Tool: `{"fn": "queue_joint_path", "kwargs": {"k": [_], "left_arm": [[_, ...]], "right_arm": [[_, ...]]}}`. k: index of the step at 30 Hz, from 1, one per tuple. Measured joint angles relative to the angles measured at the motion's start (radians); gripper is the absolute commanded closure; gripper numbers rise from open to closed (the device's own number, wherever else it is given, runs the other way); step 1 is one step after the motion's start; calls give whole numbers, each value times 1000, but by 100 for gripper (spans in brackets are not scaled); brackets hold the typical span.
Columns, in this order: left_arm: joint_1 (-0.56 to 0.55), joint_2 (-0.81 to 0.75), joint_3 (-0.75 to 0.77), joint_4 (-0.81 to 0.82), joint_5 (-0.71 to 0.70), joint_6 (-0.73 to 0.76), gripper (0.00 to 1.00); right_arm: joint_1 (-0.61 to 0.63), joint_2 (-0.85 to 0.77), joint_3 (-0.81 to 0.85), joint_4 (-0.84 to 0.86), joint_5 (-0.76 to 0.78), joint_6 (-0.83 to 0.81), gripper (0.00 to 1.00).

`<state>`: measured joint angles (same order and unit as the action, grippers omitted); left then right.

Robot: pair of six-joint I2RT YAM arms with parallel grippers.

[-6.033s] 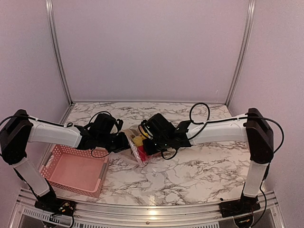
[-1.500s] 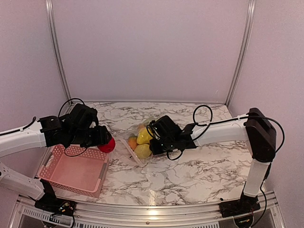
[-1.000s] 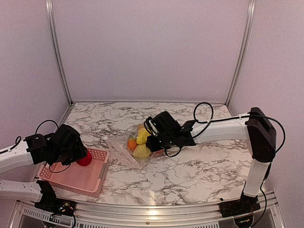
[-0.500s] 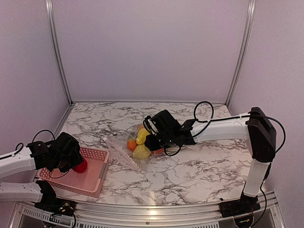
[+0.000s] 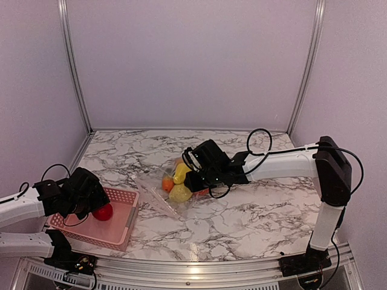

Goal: Open the zip-top bag and remove the fake food
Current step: Place the fake fruit in the bin.

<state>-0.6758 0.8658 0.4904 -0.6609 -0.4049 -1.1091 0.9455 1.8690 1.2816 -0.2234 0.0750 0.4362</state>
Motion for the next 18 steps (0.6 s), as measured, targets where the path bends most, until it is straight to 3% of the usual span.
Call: {"fn": "queue_joint_path", "kwargs": {"k": [7,18], "left_arm": [[0,-23,11,5,4,25,2],[0,-70,88,7,35,95,3]], "right_arm": [[0,0,15,-15,1,0,70],[0,0,43,-49,19,2,70]]}}
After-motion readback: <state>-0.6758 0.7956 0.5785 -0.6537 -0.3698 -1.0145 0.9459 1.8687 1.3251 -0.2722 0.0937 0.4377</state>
